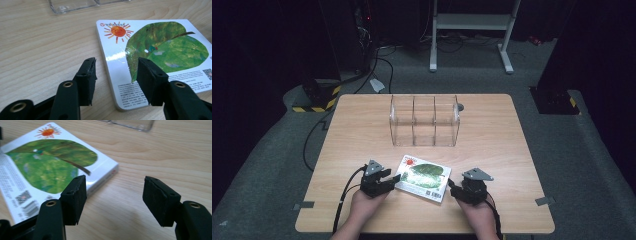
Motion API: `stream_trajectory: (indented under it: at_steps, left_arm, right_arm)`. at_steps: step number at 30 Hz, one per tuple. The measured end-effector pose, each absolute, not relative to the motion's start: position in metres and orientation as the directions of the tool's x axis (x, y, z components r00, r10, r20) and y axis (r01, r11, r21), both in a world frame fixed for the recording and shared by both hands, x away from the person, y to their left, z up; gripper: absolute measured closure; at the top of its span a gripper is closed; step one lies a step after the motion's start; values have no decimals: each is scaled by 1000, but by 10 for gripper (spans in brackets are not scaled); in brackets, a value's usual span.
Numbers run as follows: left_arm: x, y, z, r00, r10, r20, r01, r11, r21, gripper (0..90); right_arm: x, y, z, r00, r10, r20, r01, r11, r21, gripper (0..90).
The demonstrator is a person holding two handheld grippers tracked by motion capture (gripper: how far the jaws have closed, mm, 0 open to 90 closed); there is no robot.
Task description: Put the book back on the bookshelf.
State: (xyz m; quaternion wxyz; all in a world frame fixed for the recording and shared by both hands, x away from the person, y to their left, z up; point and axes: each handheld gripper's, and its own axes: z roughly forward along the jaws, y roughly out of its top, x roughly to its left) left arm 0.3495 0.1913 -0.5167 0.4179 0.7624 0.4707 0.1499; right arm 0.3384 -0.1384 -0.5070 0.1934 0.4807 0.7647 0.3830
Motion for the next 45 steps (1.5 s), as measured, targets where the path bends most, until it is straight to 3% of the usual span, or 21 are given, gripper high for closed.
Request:
stream_trajectory:
  at_steps: [11,14,21,31,42,45]
  left_arm:
    - [349,182,-521,523,835,-172,608,-224,762,429]
    - [349,179,-523,525,833,-175,614,-229,755,417]
    - [349,177,-523,535,824,-186,618,-232,751,390]
    - [336,172,-520,588,794,-151,595,-298,747,426]
    - [326,165,-517,591,800,-109,571,-318,757,526]
    - [328,165,-517,575,806,-141,580,-280,765,543]
  right_arm:
    - [336,-118,-513,-515,846,140,628,261,733,318]
    - [338,-113,-516,-522,837,165,656,270,705,250]
    - [339,-110,-519,-527,824,208,676,258,690,224]
    - [340,-112,-519,-530,825,197,670,265,693,230]
    - [336,-118,-518,-533,824,194,671,271,690,239]
    - [335,-118,-518,-536,821,196,671,273,690,242]
